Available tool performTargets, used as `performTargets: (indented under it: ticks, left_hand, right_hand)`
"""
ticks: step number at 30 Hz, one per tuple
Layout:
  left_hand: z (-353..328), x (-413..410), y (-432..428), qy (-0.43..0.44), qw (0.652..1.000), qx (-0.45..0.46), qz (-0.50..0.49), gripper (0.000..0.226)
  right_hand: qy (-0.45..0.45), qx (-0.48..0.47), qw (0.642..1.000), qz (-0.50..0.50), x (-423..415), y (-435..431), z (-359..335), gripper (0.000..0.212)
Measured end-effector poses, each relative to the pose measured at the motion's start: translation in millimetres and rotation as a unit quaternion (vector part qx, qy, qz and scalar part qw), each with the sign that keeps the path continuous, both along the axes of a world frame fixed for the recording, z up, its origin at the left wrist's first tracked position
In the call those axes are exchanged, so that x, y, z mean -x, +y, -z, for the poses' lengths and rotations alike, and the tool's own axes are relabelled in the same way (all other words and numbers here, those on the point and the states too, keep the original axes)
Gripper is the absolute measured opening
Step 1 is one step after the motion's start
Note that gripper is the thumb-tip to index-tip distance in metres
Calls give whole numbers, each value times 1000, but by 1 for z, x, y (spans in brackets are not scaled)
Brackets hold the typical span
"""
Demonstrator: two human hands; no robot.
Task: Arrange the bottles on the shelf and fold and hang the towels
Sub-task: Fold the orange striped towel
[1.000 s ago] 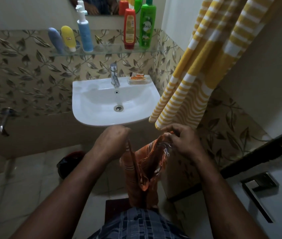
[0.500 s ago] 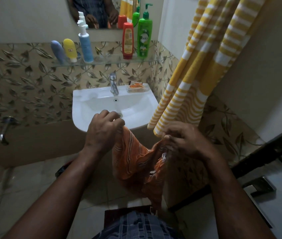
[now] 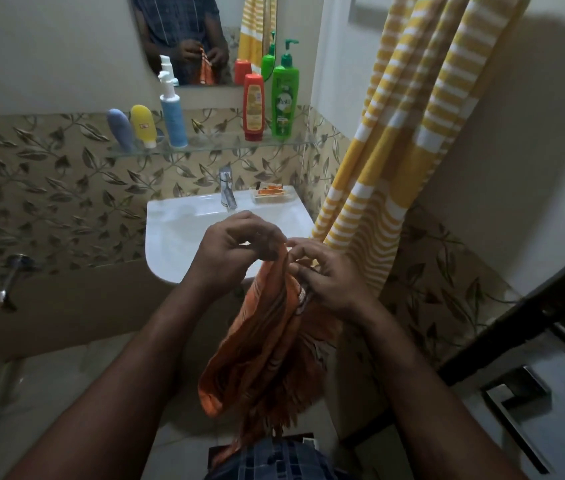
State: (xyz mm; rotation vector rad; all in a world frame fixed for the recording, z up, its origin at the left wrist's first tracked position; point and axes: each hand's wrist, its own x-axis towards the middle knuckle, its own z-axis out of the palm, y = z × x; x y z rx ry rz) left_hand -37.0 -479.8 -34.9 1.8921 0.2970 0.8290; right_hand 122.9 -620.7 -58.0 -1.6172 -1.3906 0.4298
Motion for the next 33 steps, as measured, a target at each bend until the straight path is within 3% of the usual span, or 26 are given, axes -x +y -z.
performTargets:
  ticks: [3, 9, 13, 18, 21, 24, 33]
  left_hand:
    - [-8, -2, -7, -17, 995, 96, -4, 32]
    - [-8, -4, -19, 12, 977, 201, -66, 3]
    - [-9, -10, -30, 18, 958, 262, -115, 24]
    - [-4, -10, -27, 23, 901, 399, -166, 38]
    - [-1, -11, -28, 36, 896, 413, -160, 37]
    - [-2, -11, -31, 44, 912, 389, -122, 34]
    - [-7, -10, -37, 22, 953, 299, -40, 20]
  right_hand:
    - [8, -13, 1000, 14, 1, 2, -2, 9]
    - [-73, -37, 994, 79, 16, 0, -2, 5]
    - [-91, -37, 991, 90, 27, 0, 2, 5]
    - [-128, -90, 977, 143, 25, -10, -3, 8]
    - [-133, -72, 985, 79, 24, -18, -12, 7]
    - [-146, -29, 989, -9, 31, -19, -14, 10]
    - [-66, -128, 980, 139, 28, -14, -17, 4]
